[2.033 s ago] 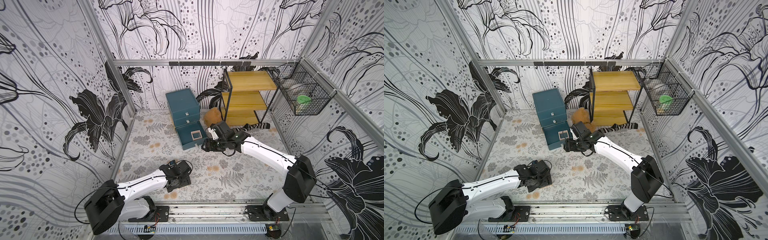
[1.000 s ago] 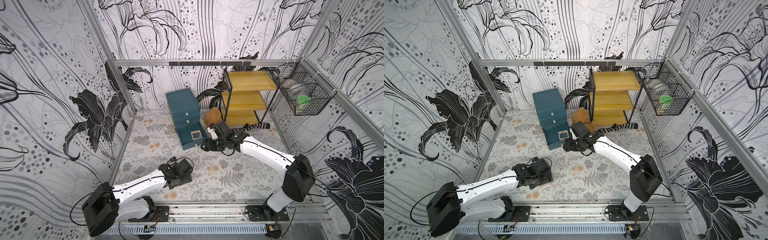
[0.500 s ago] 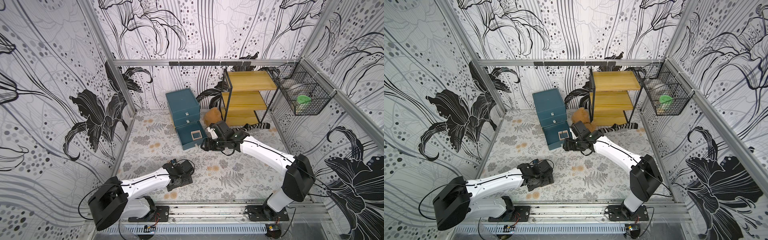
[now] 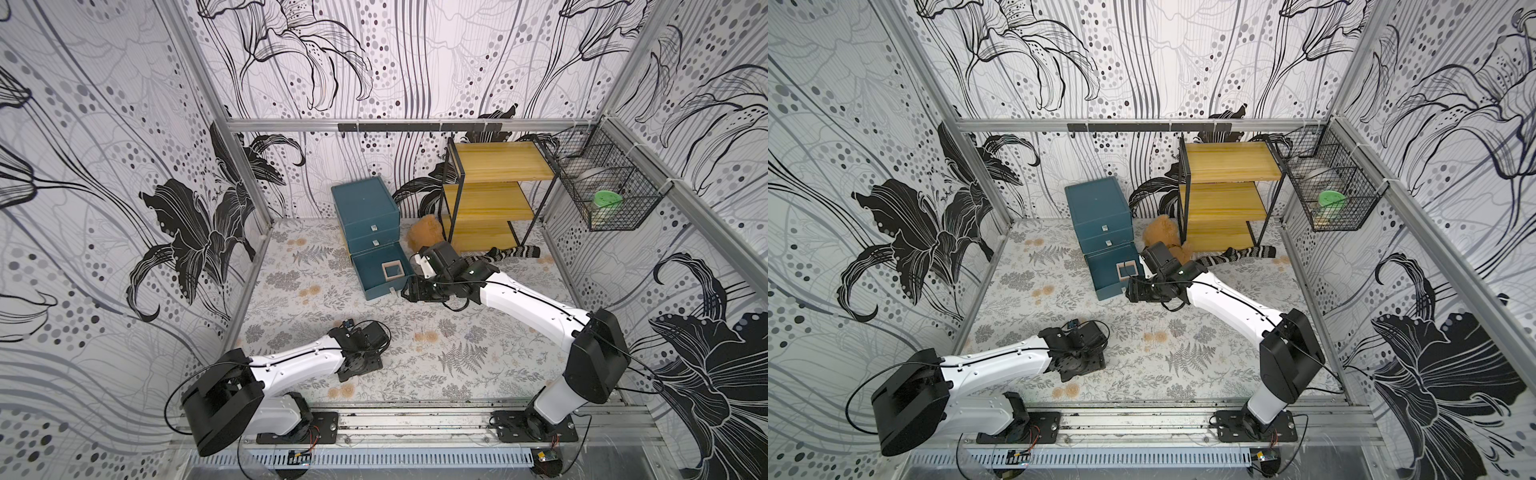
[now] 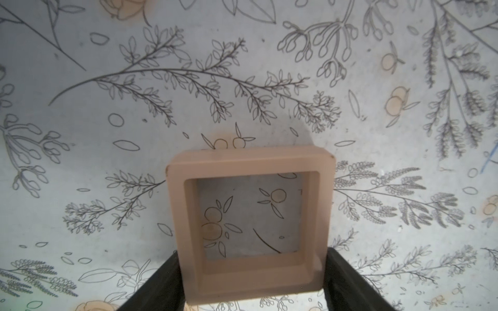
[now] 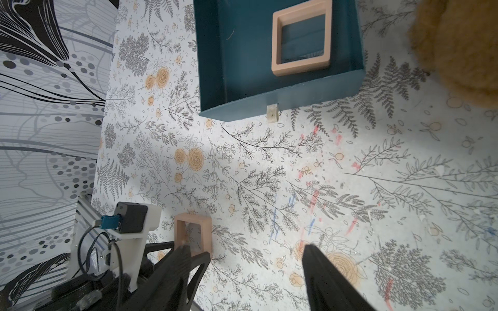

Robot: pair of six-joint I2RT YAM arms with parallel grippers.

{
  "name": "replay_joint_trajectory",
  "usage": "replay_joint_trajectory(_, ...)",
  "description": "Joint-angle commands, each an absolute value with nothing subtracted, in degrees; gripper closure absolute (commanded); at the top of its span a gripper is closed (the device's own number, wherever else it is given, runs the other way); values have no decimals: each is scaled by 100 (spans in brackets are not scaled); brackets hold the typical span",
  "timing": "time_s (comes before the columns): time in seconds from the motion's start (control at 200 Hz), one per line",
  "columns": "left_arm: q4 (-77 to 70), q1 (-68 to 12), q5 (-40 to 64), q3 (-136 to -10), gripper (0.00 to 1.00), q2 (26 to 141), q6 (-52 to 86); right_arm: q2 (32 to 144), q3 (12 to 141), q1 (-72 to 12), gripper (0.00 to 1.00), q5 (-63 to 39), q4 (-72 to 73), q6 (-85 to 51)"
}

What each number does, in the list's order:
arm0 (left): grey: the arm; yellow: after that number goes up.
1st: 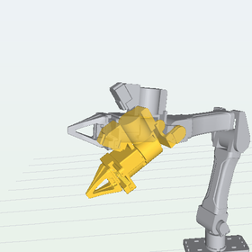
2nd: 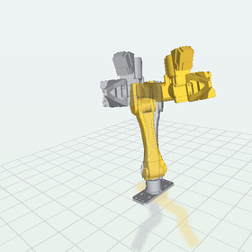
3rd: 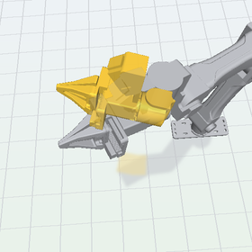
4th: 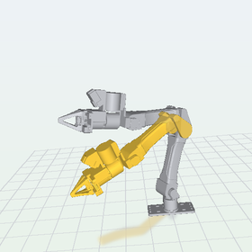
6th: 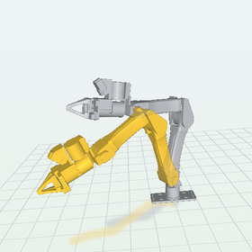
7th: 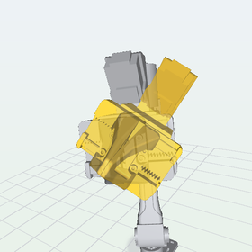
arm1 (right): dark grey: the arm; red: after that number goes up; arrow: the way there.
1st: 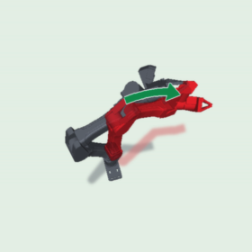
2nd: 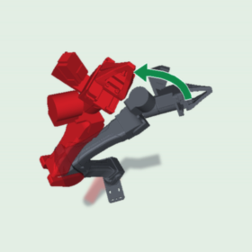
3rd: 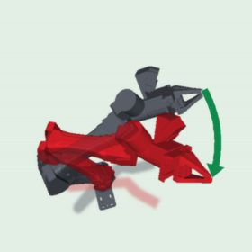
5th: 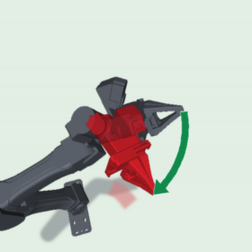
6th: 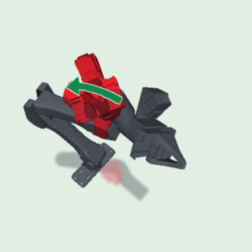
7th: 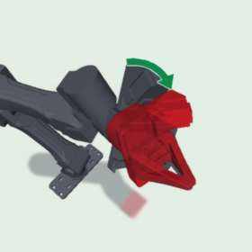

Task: Place the brooch boxes into the drawer by color
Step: Pick up the brooch box from the center of the board.

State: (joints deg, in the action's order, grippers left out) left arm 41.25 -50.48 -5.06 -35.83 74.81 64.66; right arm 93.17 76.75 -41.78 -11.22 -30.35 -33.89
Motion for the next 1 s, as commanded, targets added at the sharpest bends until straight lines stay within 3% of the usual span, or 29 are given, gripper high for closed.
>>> replay_joint_trajectory(0.0,4124,-5070,-589,-3593,29,7427,6407,9281,7610,-4201,29,-1195,-2971,-3474)
replay_joint_trajectory(0.35,4590,-4895,-721,-5084,45,7819,5919,9398,8059,-4078,30,-1173,-3006,-3347)
replay_joint_trajectory(0.996,4614,-3242,-839,-7779,49,9804,4512,10009,9310,-3385,33,-1168,-3150,-3175)
